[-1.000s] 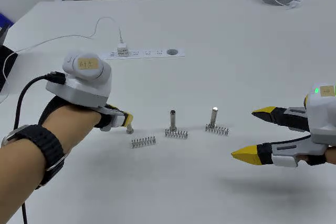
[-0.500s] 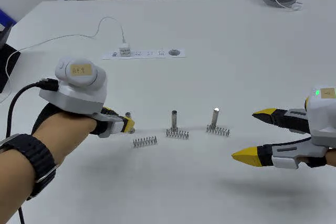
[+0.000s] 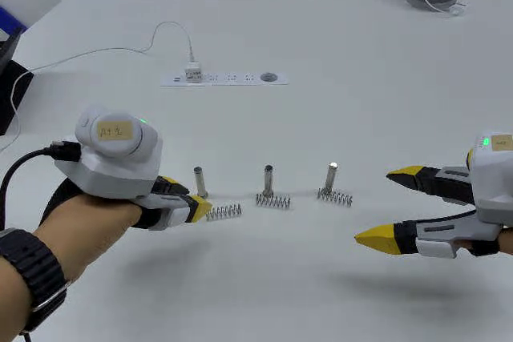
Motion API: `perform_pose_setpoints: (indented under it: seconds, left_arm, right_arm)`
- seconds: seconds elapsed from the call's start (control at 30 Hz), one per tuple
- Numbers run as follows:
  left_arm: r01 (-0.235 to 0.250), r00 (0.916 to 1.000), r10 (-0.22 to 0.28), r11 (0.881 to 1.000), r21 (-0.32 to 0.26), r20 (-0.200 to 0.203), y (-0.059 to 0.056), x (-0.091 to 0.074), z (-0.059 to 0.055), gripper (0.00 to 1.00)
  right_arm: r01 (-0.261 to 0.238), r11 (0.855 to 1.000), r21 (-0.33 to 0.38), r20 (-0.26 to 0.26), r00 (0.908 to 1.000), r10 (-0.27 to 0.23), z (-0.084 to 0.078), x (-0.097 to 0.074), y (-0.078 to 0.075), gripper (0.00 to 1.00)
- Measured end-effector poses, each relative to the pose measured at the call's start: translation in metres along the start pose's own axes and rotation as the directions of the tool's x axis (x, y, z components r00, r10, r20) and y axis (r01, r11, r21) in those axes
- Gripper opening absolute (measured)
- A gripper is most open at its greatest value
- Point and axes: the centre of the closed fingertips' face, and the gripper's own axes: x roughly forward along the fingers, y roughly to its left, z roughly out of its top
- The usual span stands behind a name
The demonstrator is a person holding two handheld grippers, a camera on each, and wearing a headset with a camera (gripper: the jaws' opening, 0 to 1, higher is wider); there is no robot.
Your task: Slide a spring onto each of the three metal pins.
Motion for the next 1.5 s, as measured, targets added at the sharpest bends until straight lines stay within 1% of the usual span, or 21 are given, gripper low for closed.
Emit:
perform_pose_setpoints:
  seconds: [0.07, 0.1, 0.2, 0.33, 0.4, 0.53, 0.77, 0.83, 0.97, 1.3, 1.5]
  left_arm:
    - [0.010, 0.9999, -0.010, 1.000, 0.005, 0.002, -0.001, 0.002, -0.002, 0.26]
    - [0.028, 0.9996, -0.028, 0.999, 0.018, 0.010, -0.004, 0.004, -0.002, 0.26]
    - [0.052, 0.9985, -0.053, 0.998, 0.046, 0.015, -0.007, 0.009, -0.002, 0.26]
    - [0.065, 0.9977, -0.066, 0.995, 0.077, 0.015, -0.008, 0.016, -0.004, 0.26]
    - [0.080, 0.9964, -0.083, 0.993, 0.090, 0.021, -0.009, 0.019, -0.004, 0.26]
    - [0.093, 0.9954, -0.095, 0.990, 0.110, 0.013, -0.010, 0.025, -0.005, 0.26]
    - [0.111, 0.9935, -0.113, 0.987, 0.112, 0.012, -0.011, 0.031, -0.003, 0.25]
    - [0.115, 0.9932, -0.116, 0.986, 0.117, 0.008, -0.010, 0.034, -0.004, 0.24]
    - [0.126, 0.9918, -0.128, 0.985, 0.120, 0.007, -0.011, 0.035, -0.004, 0.24]
    - [0.143, 0.9898, -0.142, 0.981, 0.134, -0.014, -0.013, 0.036, -0.010, 0.22]
    - [0.147, 0.9891, -0.146, 0.977, 0.154, -0.022, -0.015, 0.036, -0.012, 0.21]
  right_arm:
    - [0.001, 1.000, 0.001, -0.001, 1.0000, -0.001, 0.000, 0.000, 0.000, 0.73]
    - [0.001, 1.000, 0.002, -0.002, 1.0000, -0.001, 0.000, 0.000, 0.000, 0.73]
    - [0.002, 1.000, 0.004, -0.005, 1.0000, -0.002, -0.002, 0.000, -0.001, 0.73]
    - [-0.001, 1.000, 0.006, -0.010, 0.9999, 0.002, -0.003, 0.001, -0.001, 0.73]
    - [-0.002, 1.000, 0.007, -0.012, 0.9999, 0.002, -0.004, 0.002, -0.001, 0.73]
    - [-0.002, 1.000, 0.010, -0.015, 0.9999, 0.002, -0.005, 0.002, -0.001, 0.73]
    - [-0.005, 1.000, 0.015, -0.019, 0.9998, 0.005, -0.008, 0.003, -0.001, 0.73]
    - [-0.007, 1.000, 0.016, -0.021, 0.9998, 0.007, -0.008, 0.004, 0.000, 0.73]
    - [-0.009, 1.000, 0.016, -0.023, 0.9997, 0.009, -0.008, 0.005, -0.001, 0.73]
    - [-0.015, 1.000, 0.010, -0.030, 0.9994, 0.015, -0.007, 0.006, 0.002, 0.73]
    - [-0.021, 1.000, 0.005, -0.031, 0.9993, 0.021, -0.005, 0.007, 0.004, 0.73]
